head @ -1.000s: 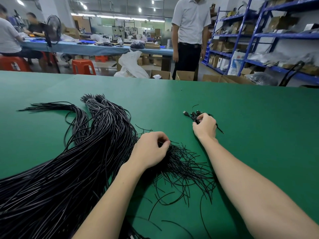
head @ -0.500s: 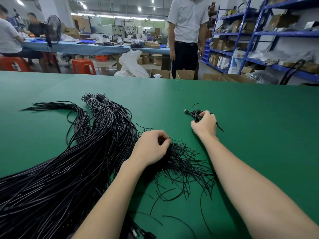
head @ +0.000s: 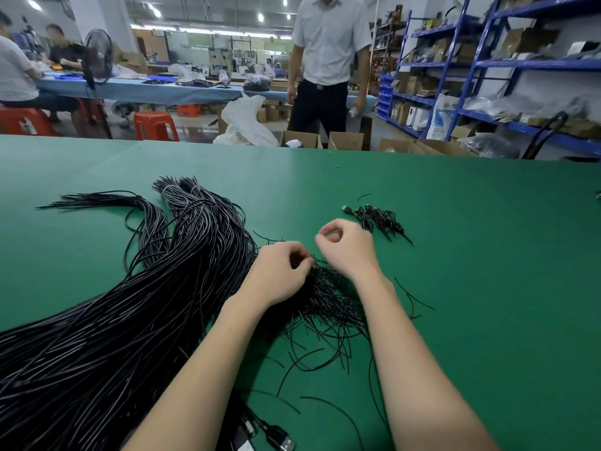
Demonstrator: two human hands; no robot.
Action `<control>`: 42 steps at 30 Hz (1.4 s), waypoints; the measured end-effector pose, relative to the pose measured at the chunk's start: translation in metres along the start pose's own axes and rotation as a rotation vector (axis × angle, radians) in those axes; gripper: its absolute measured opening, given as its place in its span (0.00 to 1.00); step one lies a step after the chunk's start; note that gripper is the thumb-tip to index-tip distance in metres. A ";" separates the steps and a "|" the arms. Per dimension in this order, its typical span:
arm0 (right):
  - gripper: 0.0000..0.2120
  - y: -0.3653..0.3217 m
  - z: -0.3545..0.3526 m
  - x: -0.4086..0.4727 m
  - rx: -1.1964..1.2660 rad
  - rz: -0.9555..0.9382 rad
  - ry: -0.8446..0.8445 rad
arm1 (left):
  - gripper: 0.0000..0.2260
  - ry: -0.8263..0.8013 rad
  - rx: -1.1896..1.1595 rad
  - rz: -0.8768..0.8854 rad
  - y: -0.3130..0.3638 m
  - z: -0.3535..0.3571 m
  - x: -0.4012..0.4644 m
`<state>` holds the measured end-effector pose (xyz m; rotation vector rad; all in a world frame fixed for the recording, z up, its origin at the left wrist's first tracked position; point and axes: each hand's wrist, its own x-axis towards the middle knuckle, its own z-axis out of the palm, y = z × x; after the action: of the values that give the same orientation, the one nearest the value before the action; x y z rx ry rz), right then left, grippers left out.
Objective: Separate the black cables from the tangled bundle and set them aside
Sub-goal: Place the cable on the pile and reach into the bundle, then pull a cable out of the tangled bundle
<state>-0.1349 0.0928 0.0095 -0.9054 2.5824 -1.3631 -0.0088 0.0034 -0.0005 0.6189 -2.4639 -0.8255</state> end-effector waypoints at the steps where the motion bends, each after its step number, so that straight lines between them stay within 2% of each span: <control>1: 0.02 0.001 0.006 -0.009 0.018 0.000 -0.009 | 0.05 0.003 0.001 0.001 0.000 -0.001 0.000; 6: 0.04 0.015 0.019 -0.034 0.030 0.010 -0.002 | 0.04 -0.018 0.002 -0.011 0.002 -0.004 -0.001; 12: 0.06 0.016 0.018 -0.040 -0.007 -0.034 0.043 | 0.03 0.077 -0.033 -0.033 0.000 -0.008 0.001; 17: 0.03 0.013 0.019 -0.042 -0.042 -0.026 0.035 | 0.04 0.151 0.137 -0.105 -0.004 -0.014 -0.001; 21: 0.03 0.011 0.017 -0.044 -0.055 -0.019 0.041 | 0.10 0.256 0.342 -0.230 -0.008 -0.021 -0.001; 24: 0.03 0.008 0.018 -0.045 -0.049 -0.025 0.027 | 0.14 0.286 0.334 -0.292 -0.013 -0.025 0.001; 27: 0.04 0.006 0.018 -0.046 -0.041 -0.037 0.009 | 0.16 0.287 0.274 -0.332 -0.017 -0.028 0.001; 32: 0.04 0.006 0.018 -0.047 -0.038 -0.043 -0.010 | 0.08 0.134 0.432 -0.417 -0.025 -0.029 -0.001; 35: 0.04 0.005 0.019 -0.047 -0.032 -0.039 -0.009 | 0.06 0.133 0.440 -0.434 -0.026 -0.029 -0.001; 42: 0.05 0.005 0.020 -0.048 -0.013 -0.028 -0.021 | 0.08 0.089 0.495 -0.479 -0.025 -0.030 0.001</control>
<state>-0.0915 0.1063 -0.0155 -0.9557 2.5760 -1.3381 0.0137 -0.0276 0.0049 1.4267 -2.4747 -0.3182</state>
